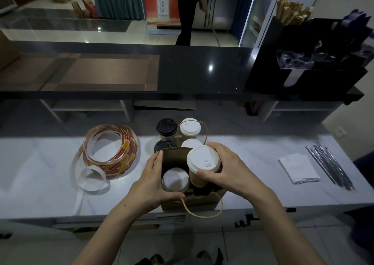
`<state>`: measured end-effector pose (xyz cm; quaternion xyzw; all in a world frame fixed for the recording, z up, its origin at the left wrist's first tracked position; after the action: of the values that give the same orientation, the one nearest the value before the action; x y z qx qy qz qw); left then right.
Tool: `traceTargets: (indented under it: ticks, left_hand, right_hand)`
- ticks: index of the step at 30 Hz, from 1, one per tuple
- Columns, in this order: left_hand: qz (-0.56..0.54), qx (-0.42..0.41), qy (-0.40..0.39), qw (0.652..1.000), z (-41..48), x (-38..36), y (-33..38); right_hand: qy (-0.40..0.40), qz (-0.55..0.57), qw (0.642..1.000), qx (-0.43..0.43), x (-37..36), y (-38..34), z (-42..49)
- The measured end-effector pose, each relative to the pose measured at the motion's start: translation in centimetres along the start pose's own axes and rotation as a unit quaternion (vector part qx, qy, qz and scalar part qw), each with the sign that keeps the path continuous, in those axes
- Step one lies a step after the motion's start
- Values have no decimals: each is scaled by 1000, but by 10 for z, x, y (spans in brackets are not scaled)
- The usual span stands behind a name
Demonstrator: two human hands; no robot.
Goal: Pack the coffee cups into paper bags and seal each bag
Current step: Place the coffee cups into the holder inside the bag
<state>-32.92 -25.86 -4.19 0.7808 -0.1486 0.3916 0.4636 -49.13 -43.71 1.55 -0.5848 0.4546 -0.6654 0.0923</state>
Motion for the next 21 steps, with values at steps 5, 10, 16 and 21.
traceTargets:
  ticks: [5, 10, 16, 21]
  left_hand:
    - [5, 3, -1, 1000, -1, 0, -1]
    - [12, 2, 0, 1000, -2, -1, 0]
    - [12, -4, -2, 1000, -2, -1, 2]
    - [13, -7, -4, 1000, -2, -1, 3]
  right_hand:
    - [-38, -72, 996, -35, 1, 6, -4]
    - [-62, -153, 985, -55, 4, 9, -2]
    - [-122, -253, 959, -31, -5, -4, 8]
    - [-162, -308, 937, -24, -16, -9, 19]
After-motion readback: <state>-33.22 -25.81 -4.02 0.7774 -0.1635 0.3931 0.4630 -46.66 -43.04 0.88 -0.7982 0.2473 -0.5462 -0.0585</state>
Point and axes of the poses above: each hand's wrist, its own z-axis towards the middle knuckle, its own x-axis out of the back of the hand, y = z × x, the point moved 6 cm from there along z, towards the middle knuckle, and after that the axes turned 4 degrees about -y, right-handed, at the moved point
